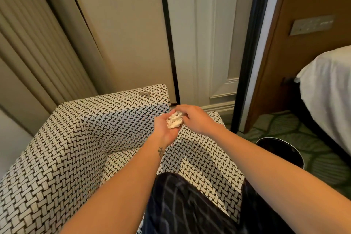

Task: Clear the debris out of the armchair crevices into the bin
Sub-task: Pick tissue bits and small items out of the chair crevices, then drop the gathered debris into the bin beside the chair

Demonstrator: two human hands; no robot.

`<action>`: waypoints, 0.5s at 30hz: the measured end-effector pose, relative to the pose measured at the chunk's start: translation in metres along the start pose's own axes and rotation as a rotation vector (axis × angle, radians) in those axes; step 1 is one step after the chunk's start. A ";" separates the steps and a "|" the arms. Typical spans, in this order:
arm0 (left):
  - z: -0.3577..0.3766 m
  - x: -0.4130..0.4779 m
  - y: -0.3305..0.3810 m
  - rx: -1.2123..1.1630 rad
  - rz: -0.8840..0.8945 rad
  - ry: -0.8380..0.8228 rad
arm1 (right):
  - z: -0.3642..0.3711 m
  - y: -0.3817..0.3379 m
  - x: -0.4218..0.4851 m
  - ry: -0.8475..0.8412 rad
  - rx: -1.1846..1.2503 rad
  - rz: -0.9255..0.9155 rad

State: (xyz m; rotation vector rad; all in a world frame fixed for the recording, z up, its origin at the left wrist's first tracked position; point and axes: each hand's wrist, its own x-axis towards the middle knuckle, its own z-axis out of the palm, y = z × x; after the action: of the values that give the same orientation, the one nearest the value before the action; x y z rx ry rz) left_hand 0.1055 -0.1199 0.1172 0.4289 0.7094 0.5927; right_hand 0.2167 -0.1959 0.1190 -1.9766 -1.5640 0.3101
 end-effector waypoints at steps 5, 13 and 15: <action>0.033 0.000 -0.043 0.007 -0.051 -0.079 | -0.026 0.035 -0.039 0.101 0.038 0.046; 0.072 0.015 -0.138 0.174 -0.181 -0.130 | -0.043 0.124 -0.101 0.186 0.076 0.177; 0.081 0.021 -0.160 0.230 -0.201 -0.159 | -0.048 0.144 -0.114 0.221 0.078 0.200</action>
State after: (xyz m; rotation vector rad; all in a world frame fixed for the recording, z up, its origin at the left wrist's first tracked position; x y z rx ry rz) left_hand 0.2325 -0.2410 0.0746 0.6028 0.6607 0.2842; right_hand 0.3259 -0.3373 0.0542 -2.0336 -1.2036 0.2194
